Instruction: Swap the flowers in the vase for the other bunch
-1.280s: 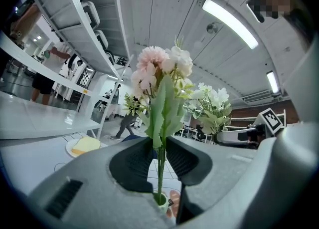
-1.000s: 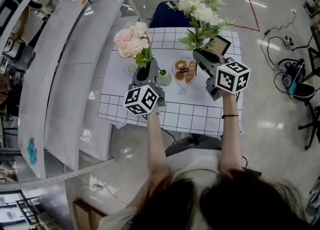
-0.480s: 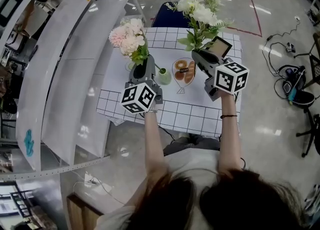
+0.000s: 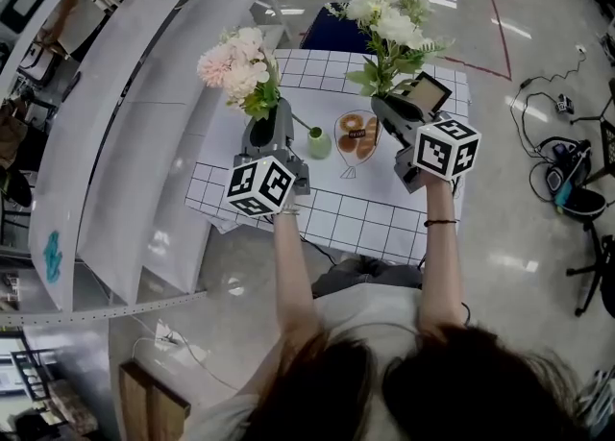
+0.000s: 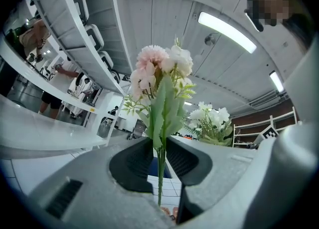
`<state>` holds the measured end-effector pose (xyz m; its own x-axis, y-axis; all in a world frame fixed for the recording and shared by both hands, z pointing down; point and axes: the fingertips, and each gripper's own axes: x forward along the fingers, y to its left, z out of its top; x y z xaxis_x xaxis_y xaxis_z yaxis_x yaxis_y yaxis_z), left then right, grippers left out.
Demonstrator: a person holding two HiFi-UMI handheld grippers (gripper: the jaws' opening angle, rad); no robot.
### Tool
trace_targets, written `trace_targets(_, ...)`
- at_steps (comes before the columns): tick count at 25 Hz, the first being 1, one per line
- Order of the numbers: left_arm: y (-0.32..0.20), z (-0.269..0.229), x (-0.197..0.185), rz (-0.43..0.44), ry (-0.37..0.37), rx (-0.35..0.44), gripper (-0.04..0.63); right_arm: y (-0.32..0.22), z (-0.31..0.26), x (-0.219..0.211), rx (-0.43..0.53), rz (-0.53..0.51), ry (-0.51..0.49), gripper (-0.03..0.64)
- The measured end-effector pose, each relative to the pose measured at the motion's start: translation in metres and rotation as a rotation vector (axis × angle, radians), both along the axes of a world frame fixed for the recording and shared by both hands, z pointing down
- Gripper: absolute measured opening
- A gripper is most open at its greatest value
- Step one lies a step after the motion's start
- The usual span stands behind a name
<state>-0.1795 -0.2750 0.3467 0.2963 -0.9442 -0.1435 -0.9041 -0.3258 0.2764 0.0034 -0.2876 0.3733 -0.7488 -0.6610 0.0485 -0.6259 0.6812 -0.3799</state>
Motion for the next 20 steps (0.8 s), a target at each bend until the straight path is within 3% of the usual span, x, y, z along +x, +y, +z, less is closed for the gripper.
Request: trace_targets(20,0.027,0.013,-0.024,-0.085,0.020,-0.031,0.087,0.003,0.004,-0.012,-0.009,-0.067,-0.003,0.041)
